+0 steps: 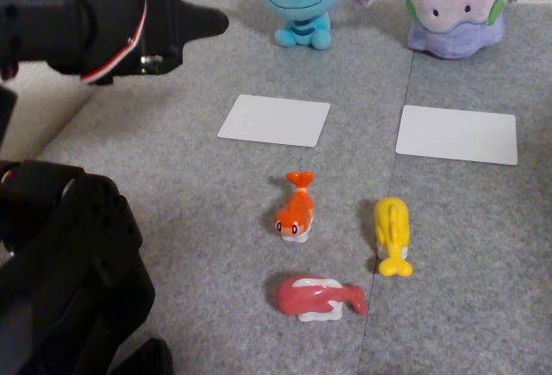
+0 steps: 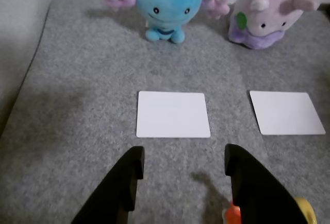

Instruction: Wooper wants to eat egg sudhi, and Goomy wants to eat shrimp sushi

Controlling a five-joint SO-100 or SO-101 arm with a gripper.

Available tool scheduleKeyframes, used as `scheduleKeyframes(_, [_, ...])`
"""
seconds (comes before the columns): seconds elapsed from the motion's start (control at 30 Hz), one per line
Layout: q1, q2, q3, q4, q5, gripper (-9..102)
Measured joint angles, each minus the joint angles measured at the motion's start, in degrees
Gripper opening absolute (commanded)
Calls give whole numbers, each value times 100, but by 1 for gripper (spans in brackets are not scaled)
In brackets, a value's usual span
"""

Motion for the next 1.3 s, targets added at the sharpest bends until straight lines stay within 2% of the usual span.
scheduleKeyframes(0.23, [633,-1863,-1072,44,-281,19])
scheduleKeyframes(0.47, [1424,-3577,-2215,773,-1872,19])
scheduleKeyframes(0.67, [2549,-4913,-2813,853,-3234,19])
scheduleKeyframes(0.83, [3032,-6240,-3067,1072,-4157,19])
scheduleKeyframes(1.3, [4192,-8710,-3955,1055,-5722,19])
